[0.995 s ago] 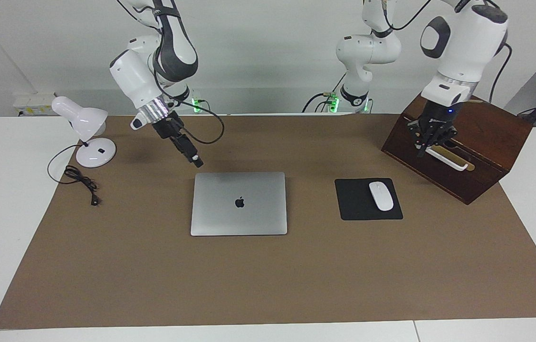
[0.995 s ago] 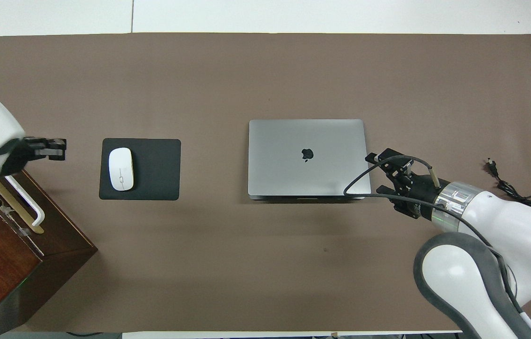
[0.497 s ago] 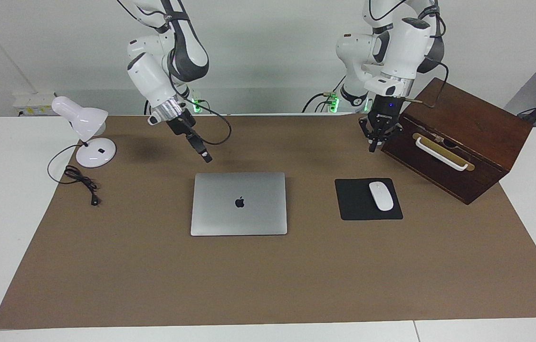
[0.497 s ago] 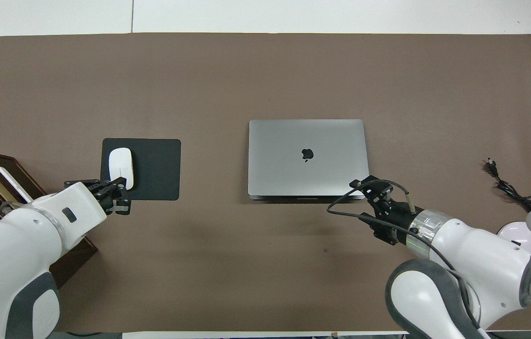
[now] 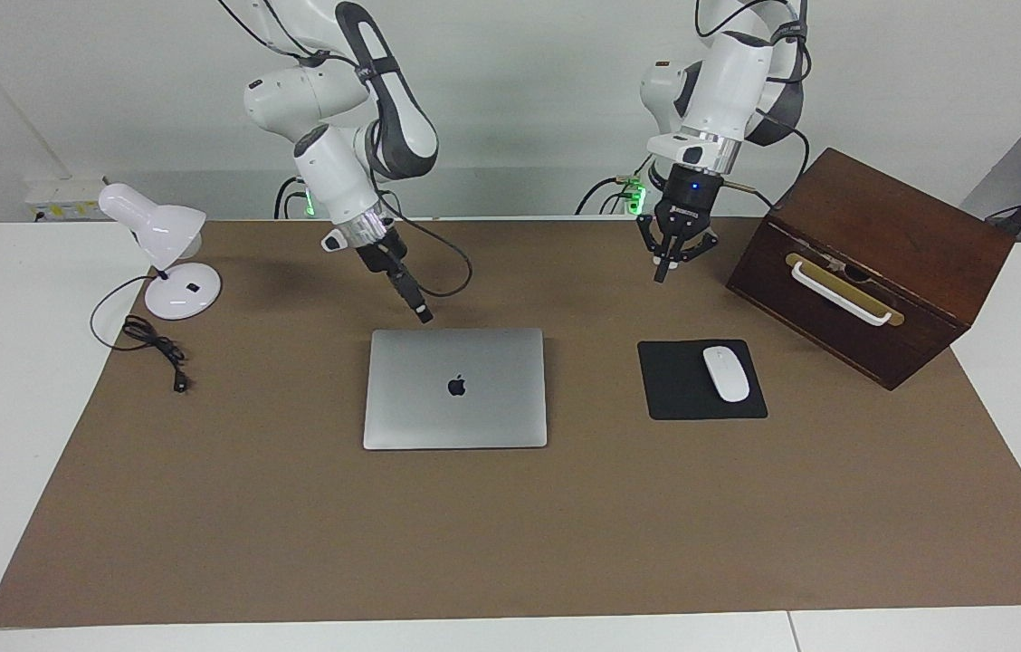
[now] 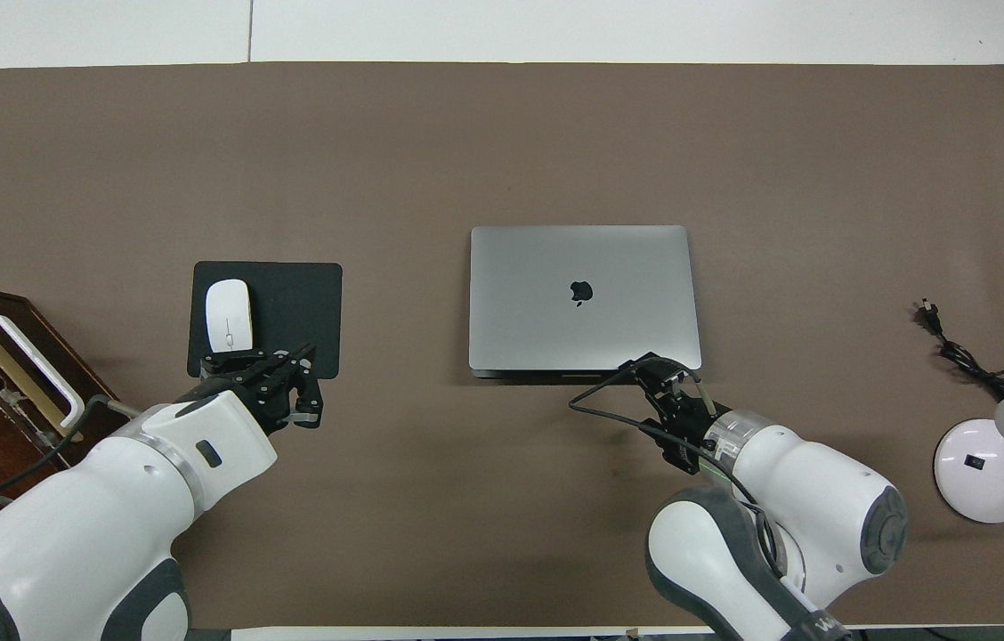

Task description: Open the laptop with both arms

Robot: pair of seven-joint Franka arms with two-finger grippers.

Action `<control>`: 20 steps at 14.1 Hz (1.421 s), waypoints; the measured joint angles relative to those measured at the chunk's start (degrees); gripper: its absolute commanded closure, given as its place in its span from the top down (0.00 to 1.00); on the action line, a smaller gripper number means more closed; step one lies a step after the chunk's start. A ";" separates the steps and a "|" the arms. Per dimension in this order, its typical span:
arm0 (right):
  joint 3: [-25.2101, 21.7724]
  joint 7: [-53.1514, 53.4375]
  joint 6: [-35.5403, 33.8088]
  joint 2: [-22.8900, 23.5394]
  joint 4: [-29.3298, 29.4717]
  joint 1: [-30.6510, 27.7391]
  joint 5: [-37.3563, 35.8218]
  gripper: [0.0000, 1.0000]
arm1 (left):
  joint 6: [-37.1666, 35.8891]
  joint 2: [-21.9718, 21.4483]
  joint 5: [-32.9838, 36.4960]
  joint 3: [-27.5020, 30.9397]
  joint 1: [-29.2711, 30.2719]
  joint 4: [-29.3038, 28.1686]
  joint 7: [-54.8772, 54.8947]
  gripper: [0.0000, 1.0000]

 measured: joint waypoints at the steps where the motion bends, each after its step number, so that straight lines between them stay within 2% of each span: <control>1: -0.04 -0.89 0.03 0.82 0.47 -0.02 0.48 1.00 | 2.28 0.95 -0.56 0.02 -1.13 -0.28 -0.01 0.00; 4: -0.12 -1.94 0.36 1.65 1.39 -0.08 0.96 1.00 | 10.06 5.64 -0.79 0.05 -4.01 -1.24 -0.11 0.00; 9: -0.15 -3.34 1.61 2.34 3.06 -0.19 0.96 1.00 | 28.54 16.88 -0.81 0.05 -9.68 -4.18 -1.17 0.00; 12: -0.15 -3.71 2.67 3.21 4.19 -0.19 0.96 1.00 | 36.71 22.39 -0.82 0.05 -12.53 -5.00 -1.49 0.00; 14: -0.16 -4.05 2.72 3.67 4.90 -0.20 0.96 1.00 | 39.38 24.40 -0.82 0.05 -14.15 -5.32 -1.50 0.00; 20: -0.22 -4.94 2.75 4.07 5.43 -0.41 0.96 1.00 | 40.18 28.36 -0.81 0.08 -17.03 -5.19 -1.51 0.00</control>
